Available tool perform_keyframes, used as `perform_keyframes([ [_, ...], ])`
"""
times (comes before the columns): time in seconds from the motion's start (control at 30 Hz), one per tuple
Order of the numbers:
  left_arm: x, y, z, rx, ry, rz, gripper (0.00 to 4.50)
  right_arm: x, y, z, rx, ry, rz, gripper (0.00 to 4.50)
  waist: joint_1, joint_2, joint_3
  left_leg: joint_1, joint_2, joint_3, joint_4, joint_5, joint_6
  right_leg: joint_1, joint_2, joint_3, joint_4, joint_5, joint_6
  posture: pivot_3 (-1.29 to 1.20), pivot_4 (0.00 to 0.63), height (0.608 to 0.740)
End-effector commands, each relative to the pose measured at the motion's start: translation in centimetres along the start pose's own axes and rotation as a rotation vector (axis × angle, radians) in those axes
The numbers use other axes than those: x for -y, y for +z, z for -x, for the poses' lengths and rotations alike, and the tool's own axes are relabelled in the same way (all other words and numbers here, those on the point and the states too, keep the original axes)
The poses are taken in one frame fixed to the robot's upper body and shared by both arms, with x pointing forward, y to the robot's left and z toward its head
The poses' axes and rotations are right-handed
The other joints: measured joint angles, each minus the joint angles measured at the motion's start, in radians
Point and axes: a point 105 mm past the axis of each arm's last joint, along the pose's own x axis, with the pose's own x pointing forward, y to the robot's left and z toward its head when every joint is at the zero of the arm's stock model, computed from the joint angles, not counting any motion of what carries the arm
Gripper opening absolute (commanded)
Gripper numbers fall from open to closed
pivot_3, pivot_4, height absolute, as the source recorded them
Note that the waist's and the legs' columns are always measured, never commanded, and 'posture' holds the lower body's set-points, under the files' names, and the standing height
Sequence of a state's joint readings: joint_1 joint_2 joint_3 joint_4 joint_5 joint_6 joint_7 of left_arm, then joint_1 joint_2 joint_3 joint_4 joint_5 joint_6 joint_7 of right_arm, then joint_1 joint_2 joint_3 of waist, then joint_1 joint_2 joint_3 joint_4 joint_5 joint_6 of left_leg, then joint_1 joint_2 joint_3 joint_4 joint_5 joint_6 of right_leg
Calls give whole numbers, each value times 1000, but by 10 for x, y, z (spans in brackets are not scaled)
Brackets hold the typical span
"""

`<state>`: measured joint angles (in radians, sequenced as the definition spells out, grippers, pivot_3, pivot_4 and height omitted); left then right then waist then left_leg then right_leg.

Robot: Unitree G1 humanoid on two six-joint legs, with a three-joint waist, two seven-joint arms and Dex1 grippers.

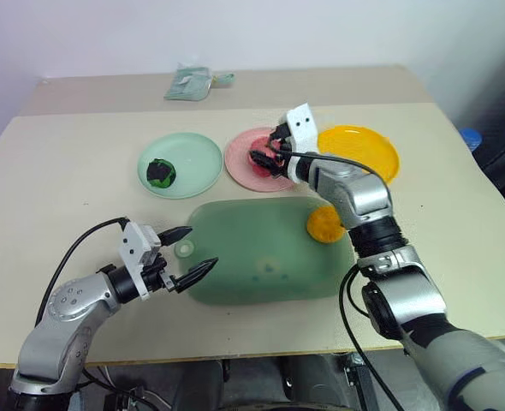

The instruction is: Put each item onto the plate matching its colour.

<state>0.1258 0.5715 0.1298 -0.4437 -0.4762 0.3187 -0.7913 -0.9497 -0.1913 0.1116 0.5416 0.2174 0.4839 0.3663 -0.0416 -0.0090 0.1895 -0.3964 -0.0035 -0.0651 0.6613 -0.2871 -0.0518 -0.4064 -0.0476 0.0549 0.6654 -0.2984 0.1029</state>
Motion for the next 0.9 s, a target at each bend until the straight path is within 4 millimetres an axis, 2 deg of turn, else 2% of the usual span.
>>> perform_keyframes([
  [0.03,4,6,-2,32,12,-36,4500,8,48,12,204,-6,146,4468,-1,0,0,-1,0,0,1,0,0,-1,0,0,0,0,0,0,150,740],
  [0.07,6,6,-3,37,6,-33,4500,8,52,19,231,11,189,4468,-1,0,0,-2,0,1,1,0,0,-2,0,0,0,0,0,0,150,740],
  [0.1,11,7,-5,41,-17,-28,4500,10,55,34,261,71,209,4468,1,0,0,-2,0,1,1,0,0,-2,0,0,1,0,0,0,150,740],
  [0.2,28,7,-13,40,-106,-30,4500,11,48,91,263,260,266,4468,24,0,0,-4,0,-2,1,0,1,-1,-1,-2,-1,0,0,0,150,740],
  [0.3,43,11,-22,44,-212,-48,4500,12,22,139,138,374,237,4468,30,0,0,-4,0,-2,2,-1,2,-1,-1,-2,-2,0,0,0,150,740],
  [0.37,48,11,-24,42,-255,-54,4500,10,8,155,77,407,220,4468,23,1,0,-3,0,-2,3,-1,2,1,0,-2,-2,0,0,0,150,740],
  [0.5,56,9,-36,42,-336,-69,4500,22,-52,167,-156,340,185,4468,13,2,-1,11,1,4,1,-1,3,11,4,1,-1,0,-1,0,150,740],
  [0.6,55,10,-41,51,-343,-69,4500,24,-67,162,-188,305,123,4468,6,2,0,11,1,4,1,-1,3,11,4,1,-1,0,-1,0,150,740],
  [0.63,54,10,-42,51,-342,-70,4500,25,-68,160,-185,290,122,4232,5,2,0,10,1,4,1,-1,3,11,4,1,-1,0,-1,0,150,740],
  [0.7,53,11,-42,52,-338,-73,4500,30,-61,154,-144,244,134,3590,2,2,0,9,1,3,1,-1,3,10,4,1,-1,0,0,0,150,740],
  [0.77,50,14,-42,53,-320,-78,4500,31,-44,150,-68,223,158,2923,2,2,0,9,1,2,1,-1,3,10,3,1,-1,0,0,0,150,740],
  [0.83,47,16,-40,55,-299,-77,4500,35,-21,145,28,190,148,2923,3,2,0,8,1,1,1,-1,3,9,3,1,-1,0,0,0,150,740],
  [0.9,41,20,-38,59,-258,-75,4500,53,-3,134,80,80,127,2923,-3,1,0,7,1,1,2,-1,3,9,3,1,-1,0,0,0,150,740],
])
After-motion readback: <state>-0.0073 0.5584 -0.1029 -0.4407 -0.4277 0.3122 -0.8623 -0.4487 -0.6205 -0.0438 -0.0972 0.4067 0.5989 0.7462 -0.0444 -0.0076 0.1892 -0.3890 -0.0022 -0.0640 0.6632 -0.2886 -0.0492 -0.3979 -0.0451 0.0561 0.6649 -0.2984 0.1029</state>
